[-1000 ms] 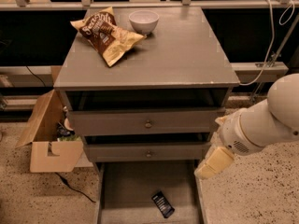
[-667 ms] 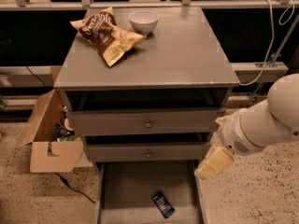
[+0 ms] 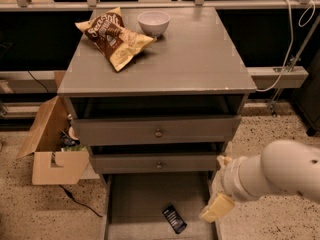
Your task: Pick rxbar blueberry from bottom drawer and place on counter
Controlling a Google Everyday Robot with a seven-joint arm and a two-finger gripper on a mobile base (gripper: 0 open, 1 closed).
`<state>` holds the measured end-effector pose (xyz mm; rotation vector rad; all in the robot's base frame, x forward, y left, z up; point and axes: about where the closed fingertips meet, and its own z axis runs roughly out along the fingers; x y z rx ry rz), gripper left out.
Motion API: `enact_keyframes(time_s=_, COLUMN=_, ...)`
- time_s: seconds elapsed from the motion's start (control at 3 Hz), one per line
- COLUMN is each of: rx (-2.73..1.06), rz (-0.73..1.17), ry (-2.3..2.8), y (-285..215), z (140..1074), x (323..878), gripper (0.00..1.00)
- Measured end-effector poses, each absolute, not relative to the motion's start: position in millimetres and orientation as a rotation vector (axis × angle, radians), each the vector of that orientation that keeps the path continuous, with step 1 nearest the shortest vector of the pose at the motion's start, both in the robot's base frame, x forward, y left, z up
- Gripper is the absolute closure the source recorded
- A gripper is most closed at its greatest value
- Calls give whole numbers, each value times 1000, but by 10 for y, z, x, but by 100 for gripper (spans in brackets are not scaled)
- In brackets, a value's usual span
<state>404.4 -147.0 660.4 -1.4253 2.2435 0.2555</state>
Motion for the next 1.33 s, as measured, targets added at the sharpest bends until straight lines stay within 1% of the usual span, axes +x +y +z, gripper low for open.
enact_keyframes(time_s=0.33, rx=-1404, rz=308, ry=2182, y=-1309, z=5777, x=4199, gripper=0)
enact_keyframes(time_s=0.67, rx=-1367, rz=378, ry=2157, y=-1199, z=5288, x=4369, gripper=0)
enact_keyframes(time_s=1.0, rx=-1293, rz=562, ry=2150, y=-969, z=4716, x=4505, gripper=0)
enact_keyframes(time_s=1.33, rx=-1294, rz=561, ry=2150, y=-969, z=4720, x=4506, gripper=0)
